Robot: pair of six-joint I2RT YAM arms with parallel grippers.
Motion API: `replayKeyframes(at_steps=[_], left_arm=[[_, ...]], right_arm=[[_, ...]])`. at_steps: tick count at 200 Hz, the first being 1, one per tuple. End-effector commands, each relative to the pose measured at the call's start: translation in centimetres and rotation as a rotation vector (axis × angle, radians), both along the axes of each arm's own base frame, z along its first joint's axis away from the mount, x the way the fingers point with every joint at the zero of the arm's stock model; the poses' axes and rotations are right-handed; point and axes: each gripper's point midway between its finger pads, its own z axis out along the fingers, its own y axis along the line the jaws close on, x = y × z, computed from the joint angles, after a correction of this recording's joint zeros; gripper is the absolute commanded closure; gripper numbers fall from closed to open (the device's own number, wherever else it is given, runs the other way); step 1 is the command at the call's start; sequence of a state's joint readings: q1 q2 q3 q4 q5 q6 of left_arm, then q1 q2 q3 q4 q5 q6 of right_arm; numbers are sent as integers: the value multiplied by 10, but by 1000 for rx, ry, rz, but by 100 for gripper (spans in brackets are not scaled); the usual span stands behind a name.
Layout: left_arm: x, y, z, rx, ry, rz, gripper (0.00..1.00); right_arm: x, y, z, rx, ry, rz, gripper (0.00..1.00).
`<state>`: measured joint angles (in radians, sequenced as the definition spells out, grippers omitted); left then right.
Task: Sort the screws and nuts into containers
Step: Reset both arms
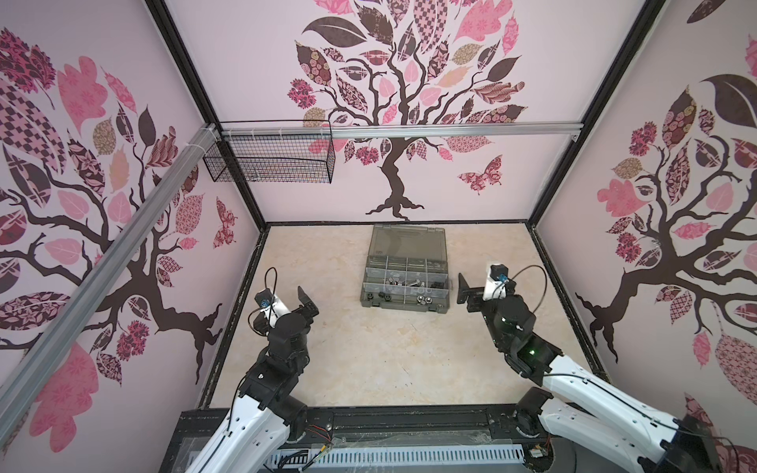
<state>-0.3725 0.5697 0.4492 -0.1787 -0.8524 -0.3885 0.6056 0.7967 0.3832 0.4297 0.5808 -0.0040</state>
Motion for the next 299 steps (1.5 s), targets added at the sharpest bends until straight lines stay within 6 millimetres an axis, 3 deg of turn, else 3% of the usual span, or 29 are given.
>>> replayKeyframes(at_steps=[1, 16, 29, 44, 78, 93, 111, 120, 131, 138, 152, 168, 185, 299], left_arm=[[13, 35, -27, -13, 47, 110, 2], [25, 51, -70, -102, 143, 114, 2], [38, 56, -83, -69, 197, 100, 2], [61, 47, -81, 9, 203, 5, 2], [85, 40, -98, 36, 151, -53, 2], [103, 26, -109, 42, 201, -150, 2], [125, 8, -115, 56, 241, -276, 2], [132, 6, -108, 66, 202, -289, 2], [130, 9, -104, 92, 124, -271, 2], [130, 13, -114, 82, 124, -246, 2], [136, 5, -125, 100, 88, -300, 2], [138, 1, -131, 89, 168, -324, 2], [141, 2, -128, 104, 123, -320, 2], [138, 1, -130, 100, 150, -324, 2]], right_arm=[[-1, -50, -21, -34, -36, -173, 1], [0, -84, -66, -22, 82, -273, 0], [-4, -103, -95, -19, 138, -332, 1], [-6, -104, -108, -5, 121, -333, 0], [18, -95, -104, -23, 103, -294, 0], [33, -91, -102, -6, 89, -252, 0], [49, -104, -104, 50, 94, -262, 0], [56, -113, -103, 84, 76, -278, 0], [61, -122, -109, 93, 84, -291, 1], [63, -130, -116, 133, 71, -306, 1], [68, -122, -119, 120, 16, -224, 0], [79, -120, -135, 114, 163, -222, 0], [79, -118, -128, 103, 86, -222, 0], [79, -117, -131, 99, 127, -224, 1]])
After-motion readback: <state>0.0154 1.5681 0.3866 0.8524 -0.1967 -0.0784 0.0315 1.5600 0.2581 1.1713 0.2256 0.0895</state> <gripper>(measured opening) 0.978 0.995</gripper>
